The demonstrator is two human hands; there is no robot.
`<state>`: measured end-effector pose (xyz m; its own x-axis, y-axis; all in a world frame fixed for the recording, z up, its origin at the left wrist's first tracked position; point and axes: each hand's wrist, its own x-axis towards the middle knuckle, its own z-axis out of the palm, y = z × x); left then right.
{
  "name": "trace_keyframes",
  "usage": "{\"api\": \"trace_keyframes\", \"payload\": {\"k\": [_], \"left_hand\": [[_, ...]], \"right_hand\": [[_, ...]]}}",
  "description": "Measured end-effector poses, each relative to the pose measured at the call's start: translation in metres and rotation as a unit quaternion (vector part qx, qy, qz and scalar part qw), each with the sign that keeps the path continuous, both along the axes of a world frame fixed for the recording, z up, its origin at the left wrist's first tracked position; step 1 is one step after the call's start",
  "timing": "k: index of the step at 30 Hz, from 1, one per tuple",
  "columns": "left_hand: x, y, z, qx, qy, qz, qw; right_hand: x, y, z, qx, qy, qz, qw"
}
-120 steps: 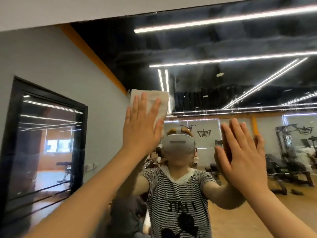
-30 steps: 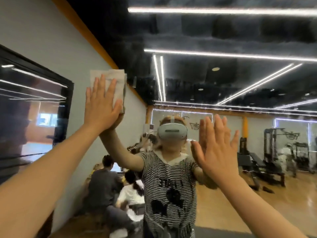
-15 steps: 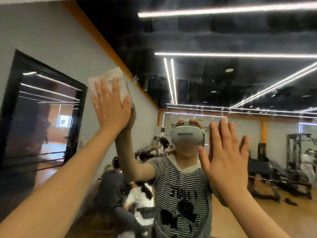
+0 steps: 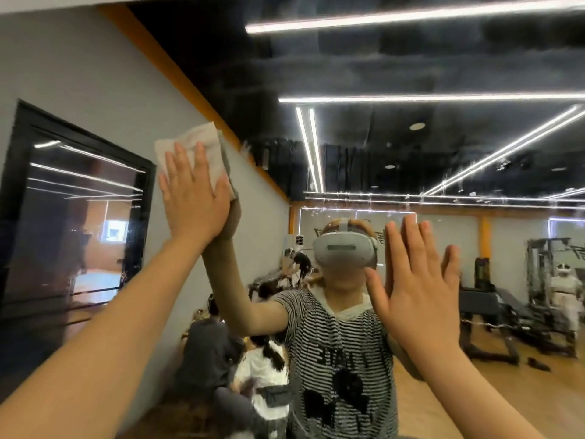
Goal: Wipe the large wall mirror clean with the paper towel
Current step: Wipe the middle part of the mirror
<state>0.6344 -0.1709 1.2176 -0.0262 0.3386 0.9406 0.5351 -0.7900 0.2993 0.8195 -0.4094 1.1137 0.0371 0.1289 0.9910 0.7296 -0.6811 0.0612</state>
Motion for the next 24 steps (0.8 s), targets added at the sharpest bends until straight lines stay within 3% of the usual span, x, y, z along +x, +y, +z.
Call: {"api": "trace_keyframes", "payload": {"k": [2, 9, 17, 24], "left_hand": [[0.012, -0.017, 0.0, -0.015, -0.008, -0.007, 1.0], [0.018, -0.019, 0.0, 0.097, 0.113, -0.018, 0.989], [0.021, -0.03, 0.012, -0.047, -0.046, -0.016, 0.998], [0.072, -0.106, -0.001, 0.056, 0.051, -0.04, 0.996]], "right_hand": [[0.0, 0.0, 0.0, -0.001, 0.0, -0.005, 1.0], [0.002, -0.002, 0.001, 0.007, -0.015, 0.001, 1.0], [0.001, 0.001, -0.001, 0.011, -0.006, -0.005, 1.0], [0.002, -0.002, 0.0, 0.012, -0.008, -0.002, 1.0]]}}
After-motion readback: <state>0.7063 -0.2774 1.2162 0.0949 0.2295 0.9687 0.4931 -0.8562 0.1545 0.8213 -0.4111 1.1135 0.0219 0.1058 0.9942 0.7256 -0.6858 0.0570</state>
